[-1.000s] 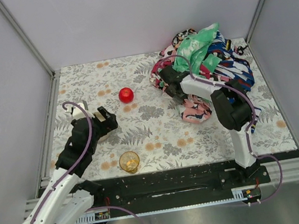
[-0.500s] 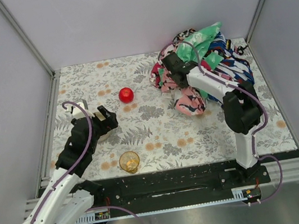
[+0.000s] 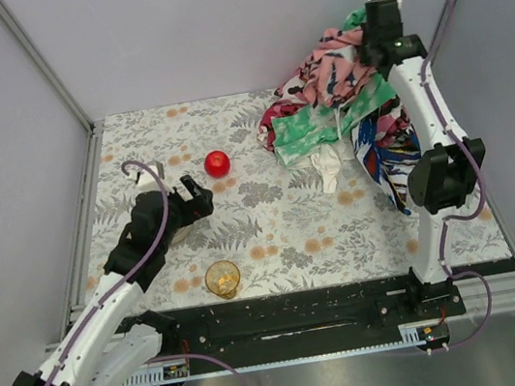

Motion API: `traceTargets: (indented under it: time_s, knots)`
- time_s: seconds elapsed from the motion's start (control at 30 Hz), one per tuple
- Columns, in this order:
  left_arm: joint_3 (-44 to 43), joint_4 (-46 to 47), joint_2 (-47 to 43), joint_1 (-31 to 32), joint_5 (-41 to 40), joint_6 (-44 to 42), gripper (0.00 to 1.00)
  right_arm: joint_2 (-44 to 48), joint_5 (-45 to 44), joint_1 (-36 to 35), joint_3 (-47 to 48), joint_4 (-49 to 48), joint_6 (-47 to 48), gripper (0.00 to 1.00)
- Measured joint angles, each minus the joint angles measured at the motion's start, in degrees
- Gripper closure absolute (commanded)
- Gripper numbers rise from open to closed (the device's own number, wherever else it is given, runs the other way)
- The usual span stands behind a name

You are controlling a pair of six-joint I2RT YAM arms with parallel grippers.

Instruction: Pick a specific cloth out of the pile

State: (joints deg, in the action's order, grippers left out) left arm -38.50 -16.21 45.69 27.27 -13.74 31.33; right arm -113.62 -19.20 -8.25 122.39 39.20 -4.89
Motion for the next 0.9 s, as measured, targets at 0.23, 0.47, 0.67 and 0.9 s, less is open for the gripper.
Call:
traceTargets:
  time_s: [0.23, 0.47, 0.67, 0.9]
  knots:
    - [-5.8, 5.8, 13.9, 0.2, 12.3, -1.3, 0.01, -18.3, 6.6, 12.5, 22.1, 5.1, -11.6, 1.0]
    - [-21.2, 10.0, 35.7, 8.9, 19.6, -3.0, 0.01, -33.0, 11.9, 18.5, 26.1, 6.4, -17.5, 1.0]
    - [-41.9, 11.4, 60.9, 16.4, 22.1, -0.9, 0.01, -32.1, 13.5, 18.8, 22.2, 3.5, -18.1, 1.0]
    - [-61.0, 3.1, 81.2, 20.5, 13.8, 4.0, 0.01, -29.5, 16.8, 19.3, 15.4, -1.4, -18.3, 1.0]
